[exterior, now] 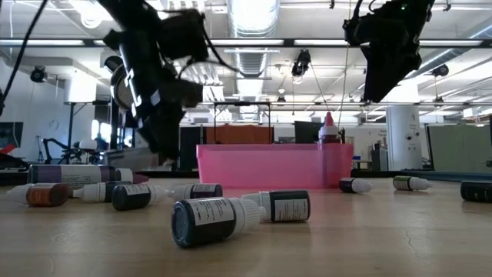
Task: Pick & Place food coloring
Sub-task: Put the large black food coloring bottle into the pink bin
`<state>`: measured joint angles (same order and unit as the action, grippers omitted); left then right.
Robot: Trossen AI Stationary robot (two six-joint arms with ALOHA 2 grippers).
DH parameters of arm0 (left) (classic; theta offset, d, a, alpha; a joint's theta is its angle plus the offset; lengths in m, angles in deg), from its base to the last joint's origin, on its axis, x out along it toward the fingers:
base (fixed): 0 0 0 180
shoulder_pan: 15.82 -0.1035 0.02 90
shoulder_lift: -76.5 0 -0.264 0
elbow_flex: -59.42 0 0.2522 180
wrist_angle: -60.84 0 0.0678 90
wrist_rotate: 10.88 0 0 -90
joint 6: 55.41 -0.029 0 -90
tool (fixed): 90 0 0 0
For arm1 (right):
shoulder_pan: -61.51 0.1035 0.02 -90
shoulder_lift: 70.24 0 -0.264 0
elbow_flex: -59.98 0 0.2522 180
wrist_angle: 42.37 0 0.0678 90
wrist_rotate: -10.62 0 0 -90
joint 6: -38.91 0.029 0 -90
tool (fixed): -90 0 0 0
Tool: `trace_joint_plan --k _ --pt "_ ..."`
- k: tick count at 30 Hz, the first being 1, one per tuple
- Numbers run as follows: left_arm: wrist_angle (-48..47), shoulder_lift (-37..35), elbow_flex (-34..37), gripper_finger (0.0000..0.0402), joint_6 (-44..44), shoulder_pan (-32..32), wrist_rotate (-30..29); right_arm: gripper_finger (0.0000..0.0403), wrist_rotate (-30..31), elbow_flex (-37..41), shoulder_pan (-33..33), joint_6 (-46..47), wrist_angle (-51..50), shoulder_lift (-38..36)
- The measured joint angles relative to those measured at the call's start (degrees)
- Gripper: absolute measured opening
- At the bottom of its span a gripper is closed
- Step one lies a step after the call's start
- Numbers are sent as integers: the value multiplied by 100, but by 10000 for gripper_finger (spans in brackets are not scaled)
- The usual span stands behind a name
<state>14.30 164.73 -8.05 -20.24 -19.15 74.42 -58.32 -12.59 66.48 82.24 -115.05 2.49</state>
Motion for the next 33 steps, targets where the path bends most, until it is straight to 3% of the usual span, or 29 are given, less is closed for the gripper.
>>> trace_joint_plan --k 3,8,15,19,33 --pt "127 -485 4 81 160 113 -627 214 3 0 0 0 27 0" --pt "698 -1151 217 84 374 400 -2163 214 13 2 0 -20 128 0" --pt "1360 -1672 1254 85 1726 1015 -4383 214 15 2 0 -22 146 0" --pt "2236 -1919 1875 86 2317 1295 -5240 214 15 2 0 -21 149 0" --pt "3808 -1732 3410 87 2524 1357 -6352 214 8 -59 0 303 142 0"
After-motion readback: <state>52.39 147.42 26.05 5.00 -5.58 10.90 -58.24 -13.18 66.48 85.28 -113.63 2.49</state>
